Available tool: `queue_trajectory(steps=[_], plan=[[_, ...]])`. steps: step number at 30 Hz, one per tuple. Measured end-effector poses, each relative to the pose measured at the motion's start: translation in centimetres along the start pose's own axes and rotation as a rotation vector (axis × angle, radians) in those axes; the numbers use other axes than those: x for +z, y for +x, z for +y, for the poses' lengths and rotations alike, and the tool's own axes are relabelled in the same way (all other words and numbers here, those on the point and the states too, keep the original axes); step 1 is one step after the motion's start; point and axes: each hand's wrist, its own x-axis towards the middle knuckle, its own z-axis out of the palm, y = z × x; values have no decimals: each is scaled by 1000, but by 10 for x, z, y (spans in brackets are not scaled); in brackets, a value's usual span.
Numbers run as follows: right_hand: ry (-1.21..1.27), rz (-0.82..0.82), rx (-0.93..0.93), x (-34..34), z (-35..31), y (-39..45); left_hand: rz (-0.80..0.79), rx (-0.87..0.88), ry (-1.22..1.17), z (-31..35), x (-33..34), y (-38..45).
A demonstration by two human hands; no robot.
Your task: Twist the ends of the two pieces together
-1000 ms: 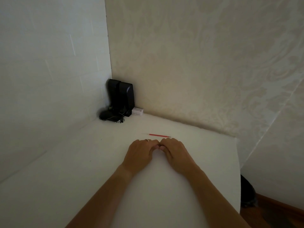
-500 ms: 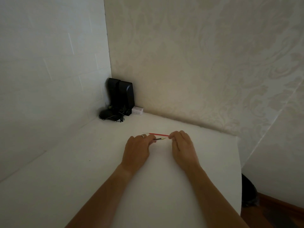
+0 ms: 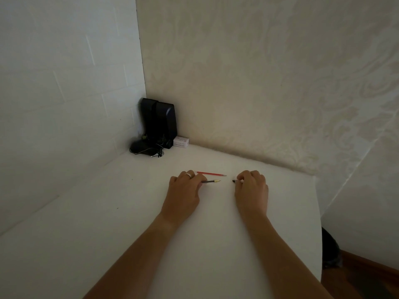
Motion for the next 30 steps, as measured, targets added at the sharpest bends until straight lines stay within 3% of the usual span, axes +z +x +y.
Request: queue_trajectory(steps=[7, 11, 16, 23, 30], plan=[[5, 20, -14, 1, 0, 0, -12, -31, -23, -1, -1, 0], [216, 81, -292, -3, -8, -2, -6, -31, -25, 0, -1, 0], [159, -126, -495, 7, -7, -2, 13, 15, -43, 4, -4, 0], [170, -194, -490, 7, -6, -2, 32, 47, -27, 5, -8, -1], [208, -151, -550, 2, -6, -1, -16, 61, -32, 6, -10, -1]])
